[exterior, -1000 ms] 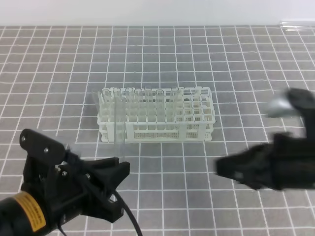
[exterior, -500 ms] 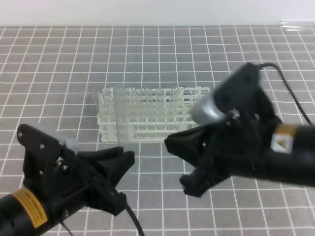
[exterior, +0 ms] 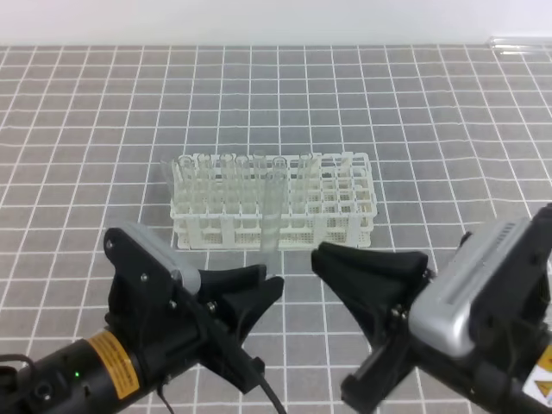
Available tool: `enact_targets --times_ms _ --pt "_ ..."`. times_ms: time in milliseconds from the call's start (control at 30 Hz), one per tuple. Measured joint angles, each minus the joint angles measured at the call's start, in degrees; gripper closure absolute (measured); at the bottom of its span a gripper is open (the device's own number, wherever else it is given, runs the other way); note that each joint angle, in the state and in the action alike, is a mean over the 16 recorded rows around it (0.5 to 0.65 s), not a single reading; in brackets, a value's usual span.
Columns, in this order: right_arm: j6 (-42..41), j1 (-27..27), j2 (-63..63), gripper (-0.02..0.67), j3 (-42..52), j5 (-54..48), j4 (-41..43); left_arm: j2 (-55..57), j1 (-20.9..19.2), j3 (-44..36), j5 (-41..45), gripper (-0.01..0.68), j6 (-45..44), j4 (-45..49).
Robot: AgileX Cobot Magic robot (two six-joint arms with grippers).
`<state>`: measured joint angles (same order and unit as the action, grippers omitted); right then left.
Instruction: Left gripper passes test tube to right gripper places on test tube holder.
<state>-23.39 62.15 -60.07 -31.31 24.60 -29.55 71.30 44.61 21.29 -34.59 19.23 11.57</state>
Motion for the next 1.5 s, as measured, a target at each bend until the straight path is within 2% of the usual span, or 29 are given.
enact_targets --times_ms 167,500,667,767,1067,1500 --pt "0.97 0.98 -1.38 0.544 0.09 3.8 -0.13 2.25 0.0 -0.41 -5.12 0.6 -0.42 1.6" --pt "1.75 1.02 -6.73 0.277 -3.87 8.99 -1.01 2.82 -0.02 -2.0 -12.26 0.612 -0.95 1.27" --pt "1.83 1.02 -10.65 0.207 -6.15 11.03 -2.42 2.85 -0.05 -3.94 -16.35 0.625 -0.97 1.0" --pt "1.88 1.02 -12.73 0.196 -7.22 11.86 -3.26 3.01 -0.05 -5.14 -18.42 0.606 -1.02 1.0" --pt "2.09 1.02 -15.95 0.197 -9.09 11.65 -4.2 3.66 -0.07 -7.1 -21.99 0.619 -1.43 1.06" --pt "4.32 1.02 -19.32 0.282 -11.32 11.36 -2.23 5.1 -0.07 -7.15 -24.33 0.631 -1.71 1.51"
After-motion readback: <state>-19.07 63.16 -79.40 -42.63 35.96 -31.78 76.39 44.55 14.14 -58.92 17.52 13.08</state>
